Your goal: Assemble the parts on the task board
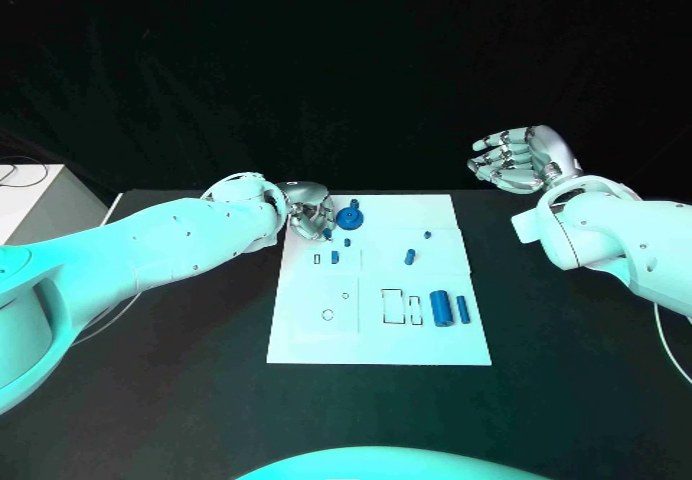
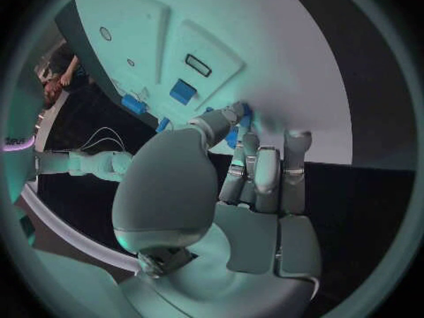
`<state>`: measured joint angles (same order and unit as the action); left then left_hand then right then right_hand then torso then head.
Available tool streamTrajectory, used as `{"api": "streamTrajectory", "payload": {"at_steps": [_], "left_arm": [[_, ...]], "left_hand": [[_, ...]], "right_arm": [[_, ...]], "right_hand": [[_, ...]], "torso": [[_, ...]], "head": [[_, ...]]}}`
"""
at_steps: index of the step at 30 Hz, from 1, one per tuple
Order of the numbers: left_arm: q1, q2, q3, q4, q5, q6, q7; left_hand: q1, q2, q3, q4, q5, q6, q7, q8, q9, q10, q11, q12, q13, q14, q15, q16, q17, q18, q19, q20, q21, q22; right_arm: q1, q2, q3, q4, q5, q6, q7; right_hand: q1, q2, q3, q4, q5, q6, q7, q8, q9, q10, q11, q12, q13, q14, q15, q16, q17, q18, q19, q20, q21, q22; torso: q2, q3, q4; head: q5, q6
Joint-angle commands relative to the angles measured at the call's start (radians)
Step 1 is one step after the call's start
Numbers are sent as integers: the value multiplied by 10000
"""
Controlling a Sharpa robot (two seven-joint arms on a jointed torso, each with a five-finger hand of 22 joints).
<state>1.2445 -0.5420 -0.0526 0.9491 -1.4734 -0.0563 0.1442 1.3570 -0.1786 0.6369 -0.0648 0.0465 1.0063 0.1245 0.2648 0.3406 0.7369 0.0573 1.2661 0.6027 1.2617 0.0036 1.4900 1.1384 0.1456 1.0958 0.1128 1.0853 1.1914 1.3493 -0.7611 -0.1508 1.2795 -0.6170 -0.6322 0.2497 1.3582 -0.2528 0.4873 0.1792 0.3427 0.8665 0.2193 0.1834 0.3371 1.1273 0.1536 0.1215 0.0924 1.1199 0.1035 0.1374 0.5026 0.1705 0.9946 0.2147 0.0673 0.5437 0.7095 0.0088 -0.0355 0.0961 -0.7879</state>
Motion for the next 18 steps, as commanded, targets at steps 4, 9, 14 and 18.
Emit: {"api": "streamTrajectory", "payload": {"at_steps": [4,9,14,18], "left_arm": [[-16,-1,-17,18,69,-503,-26],[-19,-21,-25,50,109,-629,-3],[-26,-55,-37,89,132,-675,11],[-32,-89,-45,107,139,-627,-7]], "left_hand": [[211,10,-195,0,23,230,-80,418,763,64,-94,6,-68,70,-48,48,32,-83,142,-60,95,77],[250,-21,-246,-23,24,229,-100,664,1083,74,-114,10,-101,90,-70,54,42,-98,202,-83,137,130],[293,-34,-245,-42,25,163,-119,984,1550,89,-132,23,-139,92,-88,55,30,-104,229,-105,148,170],[297,-51,-214,-46,25,114,-131,1173,1835,92,-142,33,-159,90,-98,55,21,-103,226,-116,139,185]], "right_arm": [[-8,7,3,10,-29,119,58],[-11,8,3,7,-29,116,58],[-13,7,3,10,-29,118,57],[-14,1,3,15,-29,128,52]], "right_hand": [[-104,28,-19,-62,46,58,52,-46,-1,89,7,-5,-10,26,21,-56,-14,113,-61,16,-17,-8],[-104,28,-19,-62,46,58,52,-46,-1,89,7,-5,-10,26,21,-56,-14,113,-61,16,-17,-8],[-104,28,-19,-62,46,58,52,-46,-1,89,7,-5,-10,26,21,-56,-14,113,-61,16,-17,-8],[-98,25,-10,-83,51,72,44,-44,0,107,0,1,-24,31,16,-69,-22,114,-58,13,-15,-39]], "torso": [[-6,1,-6],[-2,0,3],[4,1,5],[4,3,-2]], "head": [[22,8],[31,19],[43,31],[43,19]]}}
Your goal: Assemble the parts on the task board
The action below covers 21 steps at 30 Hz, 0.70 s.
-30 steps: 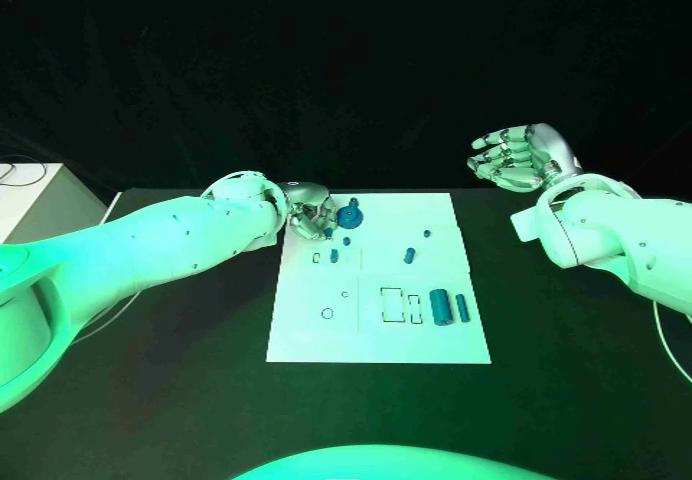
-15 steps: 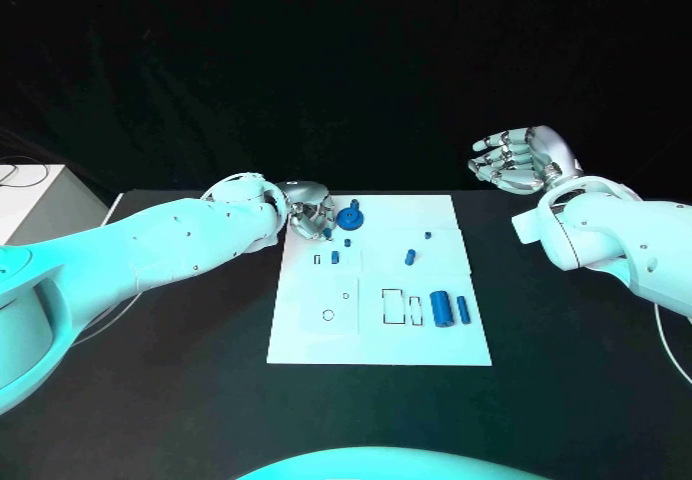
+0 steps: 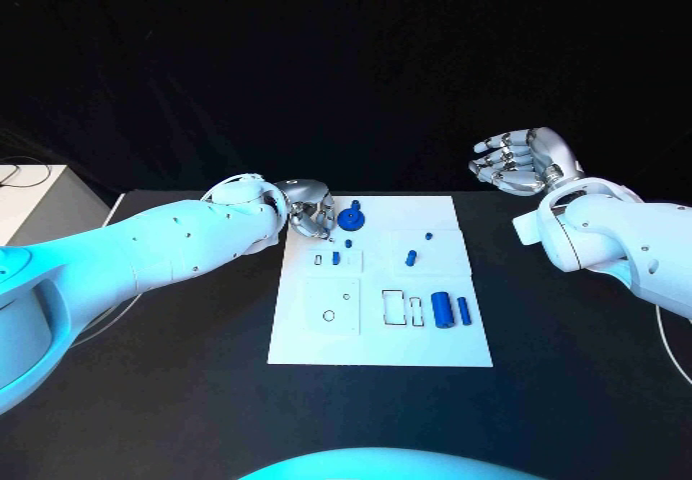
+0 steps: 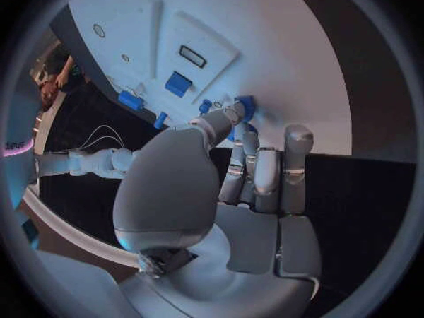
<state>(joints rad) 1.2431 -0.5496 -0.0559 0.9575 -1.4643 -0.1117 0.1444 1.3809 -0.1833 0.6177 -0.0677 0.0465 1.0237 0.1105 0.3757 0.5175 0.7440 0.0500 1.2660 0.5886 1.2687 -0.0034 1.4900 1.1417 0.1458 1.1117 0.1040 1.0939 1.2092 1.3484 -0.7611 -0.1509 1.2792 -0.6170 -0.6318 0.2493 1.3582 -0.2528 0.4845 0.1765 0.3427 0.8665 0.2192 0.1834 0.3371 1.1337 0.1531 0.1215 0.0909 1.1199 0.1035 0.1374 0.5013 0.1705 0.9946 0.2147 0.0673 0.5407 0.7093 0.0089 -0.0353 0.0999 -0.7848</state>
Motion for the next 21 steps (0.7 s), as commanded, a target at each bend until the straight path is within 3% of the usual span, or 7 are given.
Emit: {"api": "streamTrajectory", "payload": {"at_steps": [1,21], "left_arm": [[-19,-21,-14,25,49,-52,-18],[-135,-218,-36,197,-28,-176,-9]], "left_hand": [[56,-10,-19,-18,25,-66,7,90,107,20,-70,36,-20,14,-29,53,-22,-105,65,-30,50,9],[28,-175,35,-58,26,-125,-50,496,677,-7,-94,96,-31,4,-47,54,-37,-102,42,-42,17,37]], "right_arm": [[-5,-1,4,19,-29,128,55],[-6,-43,3,45,-29,127,49]], "right_hand": [[-98,25,18,-56,51,72,45,-44,0,42,5,1,-9,31,16,-69,-9,114,-58,13,-15,-9],[-98,25,18,-56,51,72,45,-44,0,42,5,1,-9,31,16,-69,-9,114,-58,13,-15,-9]], "torso": [[10,-1,-10],[4,0,0]], "head": [[5,-13],[8,-53]]}}
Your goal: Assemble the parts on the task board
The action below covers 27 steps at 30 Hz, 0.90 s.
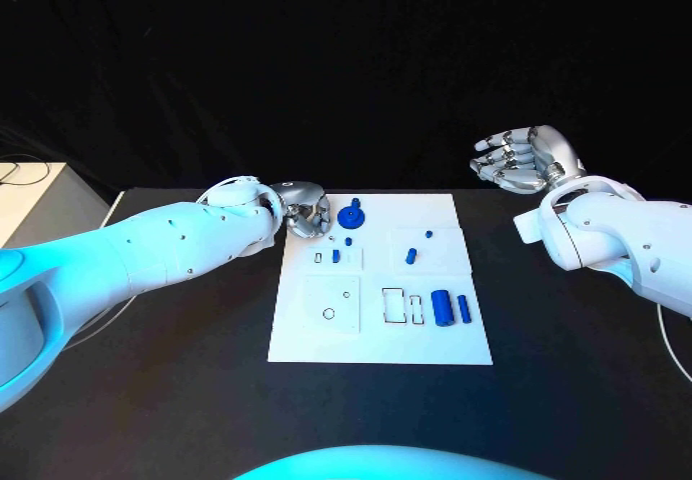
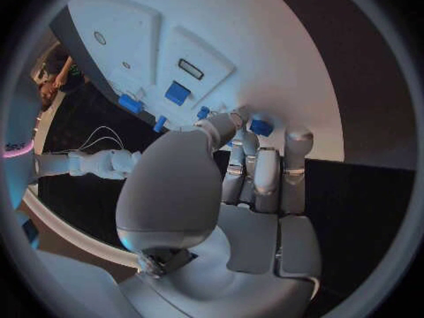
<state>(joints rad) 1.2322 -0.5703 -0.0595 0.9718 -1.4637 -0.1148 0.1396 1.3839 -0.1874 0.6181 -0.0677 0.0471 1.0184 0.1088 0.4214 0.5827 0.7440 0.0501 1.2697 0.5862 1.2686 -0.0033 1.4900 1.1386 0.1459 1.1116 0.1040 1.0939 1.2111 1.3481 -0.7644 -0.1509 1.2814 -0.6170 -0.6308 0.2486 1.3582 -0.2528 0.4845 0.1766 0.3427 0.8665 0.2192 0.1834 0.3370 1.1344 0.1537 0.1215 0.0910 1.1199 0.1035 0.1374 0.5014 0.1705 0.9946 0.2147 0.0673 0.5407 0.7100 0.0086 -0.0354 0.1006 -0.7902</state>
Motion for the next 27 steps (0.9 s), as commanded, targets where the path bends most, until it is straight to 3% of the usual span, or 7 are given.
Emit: {"api": "streamTrajectory", "payload": {"at_steps": [1,7,10,17,19,27], "left_arm": [[-36,-18,0,60,-39,-175,48],[-93,-81,19,117,21,-657,151],[-127,-168,68,199,229,-1025,251],[-185,-396,352,429,893,-1719,630],[-194,-460,463,502,1075,-1800,691],[-200,-483,615,393,1084,-1520,468]], "left_hand": [[8,-143,43,-68,22,-72,-38,75,71,57,-99,95,64,5,-51,55,-6,-103,47,-44,20,25],[6,-160,76,-74,21,-95,-45,174,216,104,-108,155,120,15,-60,59,2,-113,85,-50,55,62],[-94,-205,141,0,21,-635,20,13,318,-104,-69,-15,-81,-261,-35,-37,-371,-83,-30,-45,-86,-20],[-151,-330,327,163,26,-1676,265,-364,443,-124,139,-979,-808,-836,131,-375,-1212,37,-469,71,-713,-400],[-214,-418,372,250,21,-1846,354,-493,375,-290,256,-1573,-1202,-1310,225,-641,-1869,136,-864,140,-1230,-739],[-75,-503,368,320,28,-2144,574,-820,44,-533,562,-2821,-2117,-2025,475,-1085,-2850,291,-1437,351,-2123,-1301]], "right_arm": [[-3,-11,3,24,-29,116,56],[-4,-17,3,31,-29,112,59],[-6,-22,3,32,-29,112,60],[-12,-41,3,32,-29,110,61],[-13,-49,3,33,-29,109,60],[-14,-62,3,36,-29,111,59]], "right_hand": [[-98,25,18,-57,51,72,45,-44,0,35,-1,1,-10,31,16,-69,-9,115,-58,13,-15,-9],[-98,25,18,-57,51,72,45,-44,0,35,-1,1,-10,31,16,-69,-9,115,-58,13,-15,-9],[-98,25,18,-57,51,72,45,-44,0,35,-1,1,-10,31,16,-69,-9,115,-58,13,-15,-9],[-98,25,18,-57,51,72,45,-44,0,35,-1,1,-10,31,16,-69,-9,115,-58,13,-15,-9],[-98,25,18,-57,51,72,45,-44,0,35,-1,1,-10,31,16,-69,-9,115,-58,13,-15,-9],[-110,29,31,-73,53,83,44,-48,-1,47,-3,1,-36,40,15,-89,-21,114,-53,12,-13,-60]], "torso": [[-4,2,1],[-8,0,-8],[1,2,-18],[10,2,-25],[9,3,-14],[6,-5,-14]], "head": [[2,4],[13,54],[3,62],[-12,133],[-17,139],[-27,147]]}}
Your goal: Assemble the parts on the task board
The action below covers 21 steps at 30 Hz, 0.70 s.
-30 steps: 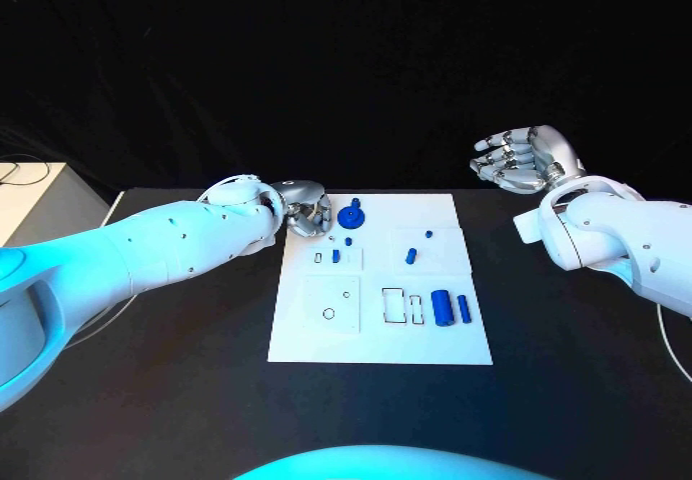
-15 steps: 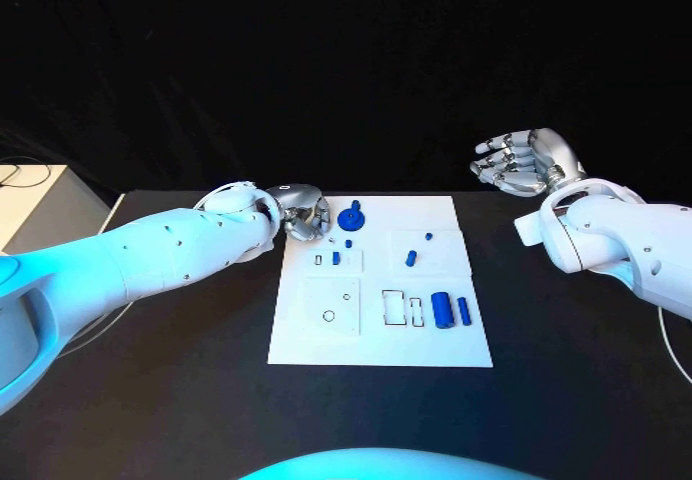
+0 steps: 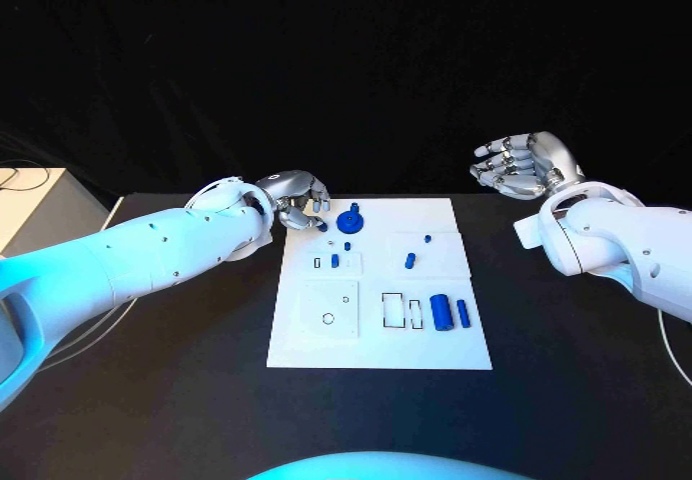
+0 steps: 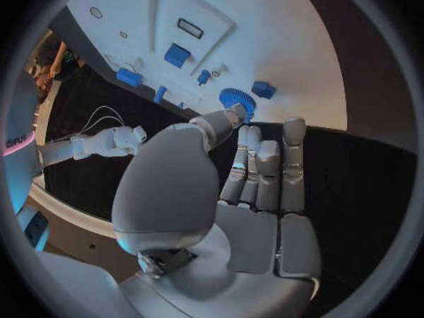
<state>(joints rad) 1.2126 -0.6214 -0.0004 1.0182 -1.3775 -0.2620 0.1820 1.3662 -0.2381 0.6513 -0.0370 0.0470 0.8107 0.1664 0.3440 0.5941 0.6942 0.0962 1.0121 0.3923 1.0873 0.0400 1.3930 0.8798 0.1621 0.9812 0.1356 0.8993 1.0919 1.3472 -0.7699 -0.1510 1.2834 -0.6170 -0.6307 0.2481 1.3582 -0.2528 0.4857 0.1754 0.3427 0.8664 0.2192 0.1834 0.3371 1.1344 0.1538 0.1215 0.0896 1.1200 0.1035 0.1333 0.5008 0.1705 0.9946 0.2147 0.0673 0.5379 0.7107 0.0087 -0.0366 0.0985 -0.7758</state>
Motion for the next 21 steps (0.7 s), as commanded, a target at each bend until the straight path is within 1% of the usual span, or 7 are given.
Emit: {"api": "streamTrajectory", "payload": {"at_steps": [1,6,11,14,16,19,21], "left_arm": [[-4,45,31,-115,183,26,2],[-2,198,51,-381,-104,561,-254],[-2,402,32,-626,-328,897,-487],[-2,501,-11,-712,-393,925,-741],[-2,562,-37,-756,-417,901,-956],[-2,619,-57,-785,-420,889,-1203],[-1,661,-66,-793,-479,865,-1416]], "left_hand": [[162,19,65,-12,28,-33,12,-44,-97,-42,125,-347,-258,-295,60,-160,-363,145,-191,50,-244,-147],[229,-4,74,-13,23,-77,112,-230,-441,-240,314,-1095,-806,-1394,222,-730,-1660,192,-557,186,-547,-264],[38,-73,-102,128,20,-6,93,-272,-612,-233,381,-1377,-1027,-1752,304,-931,-2084,191,-659,271,-647,-287],[-246,-152,-503,371,19,198,54,-190,-688,45,316,-1276,-1041,-1567,283,-839,-1930,214,-656,304,-793,-382],[-479,-191,-923,638,22,429,28,-25,-670,256,240,-1095,-988,-1243,231,-689,-1641,225,-568,284,-894,-470],[-537,-194,-1318,866,20,494,-7,134,-634,330,188,-951,-941,-1041,186,-600,-1474,223,-457,241,-990,-555],[-618,-196,-1743,1138,24,551,-63,381,-544,464,121,-796,-889,-760,134,-470,-1185,197,-263,206,-957,-546]], "right_arm": [[-4,-8,3,15,-29,111,63],[-5,-3,3,11,-29,115,63],[-5,10,3,5,-29,120,64],[-5,14,3,0,-29,121,64],[-5,15,3,-2,-29,119,63],[-5,16,3,-2,-29,119,63],[-5,19,3,-2,-29,121,63]], "right_hand": [[-110,29,18,-61,53,83,44,-48,-1,47,-4,1,-22,40,15,-47,-15,114,-52,12,-13,-32],[-110,29,18,-61,53,83,44,-48,-1,47,-4,1,-22,40,15,-47,-15,114,-52,12,-13,-32],[-110,29,18,-61,53,83,44,-48,-1,47,-4,1,-22,40,15,-47,-15,114,-52,12,-13,-32],[-110,29,18,-61,53,83,44,-48,-1,47,-4,1,-22,40,15,-47,-15,114,-52,12,-13,-32],[-110,29,18,-61,53,83,44,-48,-1,47,-4,1,-22,40,15,-47,-15,114,-52,12,-13,-32],[-110,29,18,-61,53,83,44,-48,-1,47,-4,1,-22,40,15,-47,-15,114,-52,12,-13,-32],[-110,29,18,-61,53,83,44,-48,-1,47,-4,1,-22,40,15,-47,-15,114,-52,12,-13,-32]], "torso": [[-3,-7,-4],[-10,5,2],[-4,-3,1],[-5,-6,0],[-5,0,2],[-1,5,1],[-1,1,-2]], "head": [[-5,4],[1,-8],[7,-9],[7,-14],[15,-12],[9,-4],[4,-9]]}}
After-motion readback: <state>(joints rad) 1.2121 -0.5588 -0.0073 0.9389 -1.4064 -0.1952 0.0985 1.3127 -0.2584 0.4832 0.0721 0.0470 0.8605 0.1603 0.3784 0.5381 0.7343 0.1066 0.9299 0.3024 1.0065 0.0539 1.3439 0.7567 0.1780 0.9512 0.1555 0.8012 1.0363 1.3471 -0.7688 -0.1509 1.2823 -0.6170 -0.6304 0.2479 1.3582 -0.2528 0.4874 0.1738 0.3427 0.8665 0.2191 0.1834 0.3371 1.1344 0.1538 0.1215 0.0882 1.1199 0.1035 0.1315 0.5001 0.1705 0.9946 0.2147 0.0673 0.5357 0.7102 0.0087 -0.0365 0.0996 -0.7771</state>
